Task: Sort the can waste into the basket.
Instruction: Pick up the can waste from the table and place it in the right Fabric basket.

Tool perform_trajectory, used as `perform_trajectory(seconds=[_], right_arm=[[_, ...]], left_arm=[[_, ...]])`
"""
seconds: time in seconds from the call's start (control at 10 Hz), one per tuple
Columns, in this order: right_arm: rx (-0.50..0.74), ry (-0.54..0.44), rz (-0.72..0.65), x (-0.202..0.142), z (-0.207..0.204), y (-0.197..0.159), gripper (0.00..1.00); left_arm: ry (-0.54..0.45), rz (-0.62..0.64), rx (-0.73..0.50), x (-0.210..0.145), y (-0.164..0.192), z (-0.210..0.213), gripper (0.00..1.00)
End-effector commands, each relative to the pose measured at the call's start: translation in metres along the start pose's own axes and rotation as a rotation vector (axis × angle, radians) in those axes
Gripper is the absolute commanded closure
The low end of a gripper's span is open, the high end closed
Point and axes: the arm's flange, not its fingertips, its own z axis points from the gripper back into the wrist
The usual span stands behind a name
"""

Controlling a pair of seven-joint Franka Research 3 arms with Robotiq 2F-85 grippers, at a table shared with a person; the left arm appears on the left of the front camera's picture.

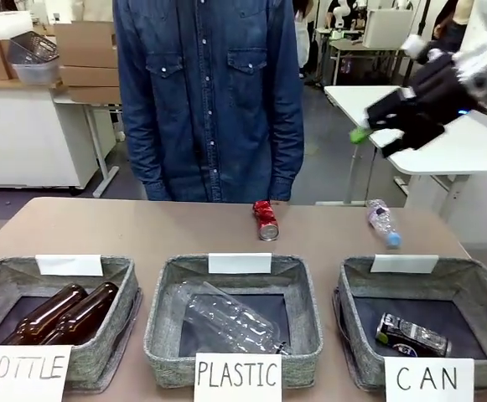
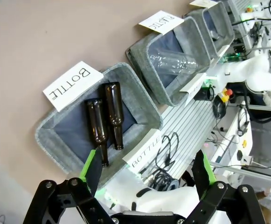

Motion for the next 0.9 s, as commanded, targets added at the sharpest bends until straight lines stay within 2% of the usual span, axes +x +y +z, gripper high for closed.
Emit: perform_trajectory(seconds=[0.0,0.2,0.3,0.4,0.5,0.7,0.8], right_arm=[[0.033,-0.006,-0.052,-0.018,0.031,-0.007,0.0],[0.024,-0.011,-0.021,-0.007,0.018,-0.008,0.0],[-0.048,-0.023,0.01,0.01,-0.004,-0.004,0.0],[-0.048,-0.018,0.114,0.021,-0.022,0.014,0.0],[-0.114,0.083,0.141,0.03,-0.045,0.03,0.0],[-0.159,0.248,0.172,0.033,-0.09,0.061,0.0],[-0.225,0.292,0.177,0.037,-0.117,0.072,0.0]], left_arm=[[0.003,-0.019,0.012,-0.003,0.001,0.001,0.0],[0.003,-0.019,0.012,-0.003,0.001,0.001,0.0],[0.003,-0.019,0.012,-0.003,0.001,0.001,0.0],[0.003,-0.019,0.012,-0.003,0.001,0.001,0.0],[0.003,-0.019,0.012,-0.003,0.001,0.001,0.0],[0.003,-0.019,0.012,-0.003,0.001,0.001,0.0],[0.003,-0.019,0.012,-0.003,0.001,0.001,0.0]])
